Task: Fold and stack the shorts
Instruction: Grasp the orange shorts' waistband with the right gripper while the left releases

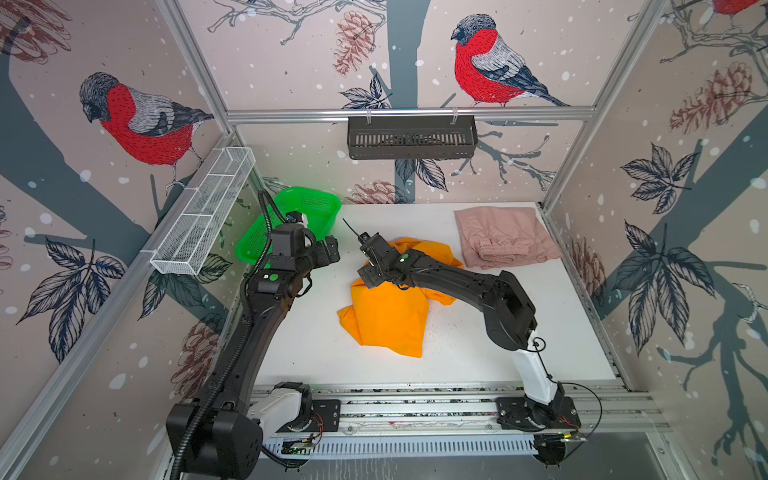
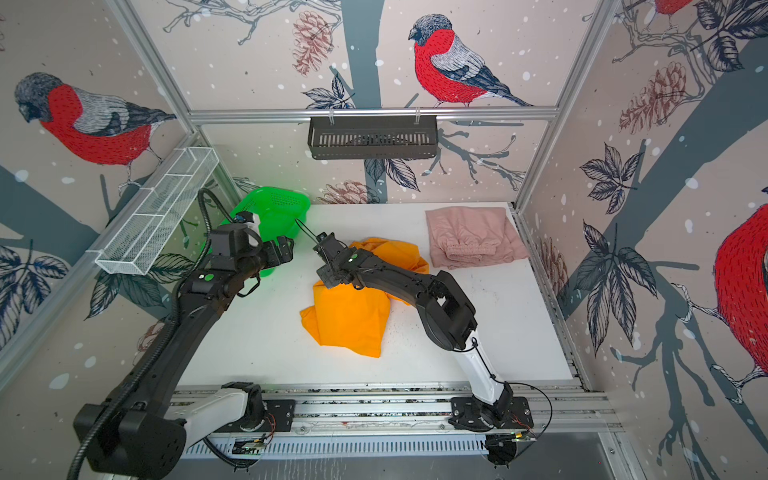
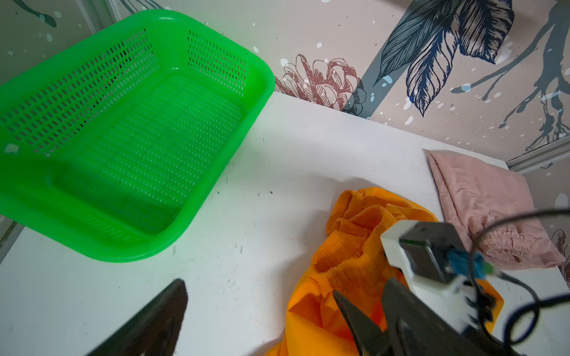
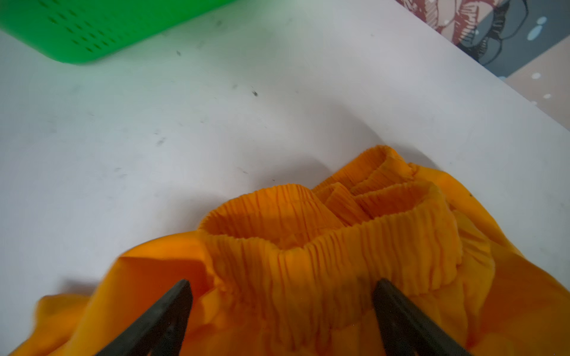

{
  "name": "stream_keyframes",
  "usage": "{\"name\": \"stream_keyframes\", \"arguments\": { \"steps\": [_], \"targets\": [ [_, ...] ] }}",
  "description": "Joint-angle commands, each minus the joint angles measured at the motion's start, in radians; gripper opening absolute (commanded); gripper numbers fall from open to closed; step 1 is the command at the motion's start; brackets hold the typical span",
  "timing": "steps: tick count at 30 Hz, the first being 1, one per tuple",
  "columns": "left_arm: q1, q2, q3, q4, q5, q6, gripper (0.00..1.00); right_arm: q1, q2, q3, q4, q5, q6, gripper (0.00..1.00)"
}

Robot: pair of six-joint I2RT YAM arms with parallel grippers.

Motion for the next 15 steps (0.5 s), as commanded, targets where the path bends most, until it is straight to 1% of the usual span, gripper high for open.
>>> {"name": "stream_keyframes", "arguments": {
  "steps": [1,2,3,5,6,7,8,10,12,13,15],
  "targets": [
    [0.004,-0.024,-0.023,0.010,0.027,-0.013,0.98,-0.009,0.037,0.041,-0.081,0.116,-0.014,0.92],
    [0.004,-0.030,-0.029,0.010,0.028,-0.011,0.98,-0.010,0.041,0.039,-0.074,0.102,-0.018,0.91],
    [0.004,-0.036,-0.035,0.012,0.028,-0.011,0.98,-0.013,0.041,0.032,-0.057,0.077,-0.027,0.85],
    [0.006,-0.045,-0.036,0.019,0.025,-0.010,0.98,-0.014,0.049,0.040,-0.034,0.049,-0.045,0.67],
    [0.006,-0.047,-0.036,0.020,0.023,-0.011,0.98,-0.016,0.056,0.059,-0.033,0.033,-0.053,0.53],
    [0.006,-0.048,-0.036,0.019,0.019,-0.009,0.98,-0.019,0.066,0.088,-0.035,0.017,-0.061,0.36],
    [0.007,-0.051,-0.036,0.017,0.013,-0.009,0.98,-0.023,0.070,0.112,-0.033,-0.015,-0.075,0.27],
    [0.011,-0.060,-0.036,0.011,-0.005,-0.004,0.98,-0.033,0.066,0.163,-0.015,-0.144,-0.105,0.10],
    [0.022,-0.071,-0.036,0.001,-0.024,0.003,0.98,-0.045,0.056,0.225,-0.010,-0.306,-0.148,0.04],
    [0.034,-0.078,-0.034,-0.003,-0.026,0.005,0.98,-0.051,0.049,0.265,-0.019,-0.397,-0.170,0.04],
    [0.069,-0.082,-0.022,-0.012,-0.013,0.009,0.98,-0.068,0.021,0.330,-0.038,-0.543,-0.204,0.03]
  ]
}}
